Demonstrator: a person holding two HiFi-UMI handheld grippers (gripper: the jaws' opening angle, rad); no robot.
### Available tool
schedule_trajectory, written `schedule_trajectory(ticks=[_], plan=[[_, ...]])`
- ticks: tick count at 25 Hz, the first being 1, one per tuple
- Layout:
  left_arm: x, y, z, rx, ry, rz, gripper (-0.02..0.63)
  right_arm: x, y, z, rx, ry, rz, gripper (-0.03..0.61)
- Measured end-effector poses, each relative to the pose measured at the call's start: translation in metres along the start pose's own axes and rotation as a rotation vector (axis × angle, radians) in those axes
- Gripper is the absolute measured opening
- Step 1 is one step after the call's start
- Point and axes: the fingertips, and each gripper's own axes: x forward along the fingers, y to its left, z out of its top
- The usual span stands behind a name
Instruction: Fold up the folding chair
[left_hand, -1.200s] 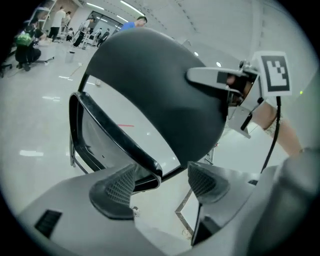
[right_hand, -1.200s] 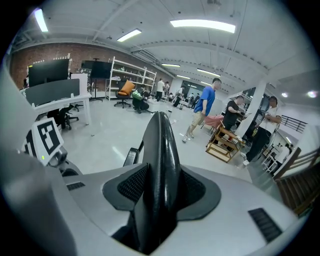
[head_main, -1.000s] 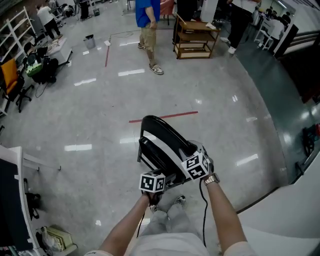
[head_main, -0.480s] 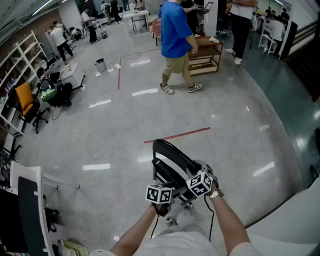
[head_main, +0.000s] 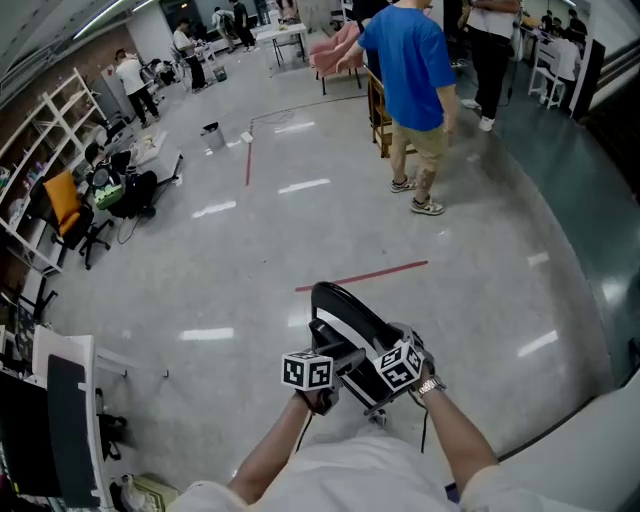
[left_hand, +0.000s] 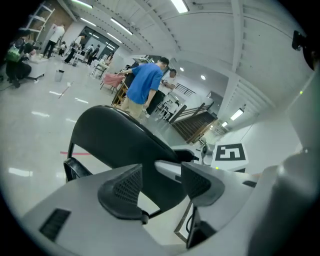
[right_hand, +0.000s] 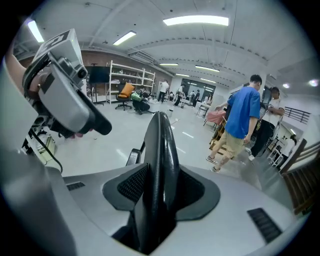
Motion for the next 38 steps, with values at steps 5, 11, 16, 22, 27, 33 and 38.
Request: schedule_trajectory(ticks=[5,11,16,22,27,33,38], plan=[[0.011,0.004,0.024,0.058,-0.02,0.019,0.185,0.005,-0.001,0.001,0.008,-0.007,0.005,0.163],[0.025,0.016,0.046,0.198,0.023,0.042,0.032,0.007,-0.003,0.002,0.004,-0.003,0.007,0.163],[0.038,0.021,0.078,0.505,0.152,-0.007,0.032,0.012,-0.009,0.006,0.01,-0.002,0.011,0.163],[0.054,0.055,0.1,0.858,0.348,-0.071,0.032,0.016,0.003,0.01,0.042,0.009,0.046,0.161],[0.057,0.057,0.095,1.19,0.525,-0.326,0.037,0.02,0.008,0.007,0.085,0.048,0.092,0.158],[0.052,0.056,0.078,1.376,0.799,-0.581,0.056,0.023,0.018,-0.011,0.18,0.132,0.129,0.141],[0.047,0.066,0.068,1.458,1.052,-0.698,0.17,0.028,0.017,-0.027,0.187,0.19,0.134,0.138]])
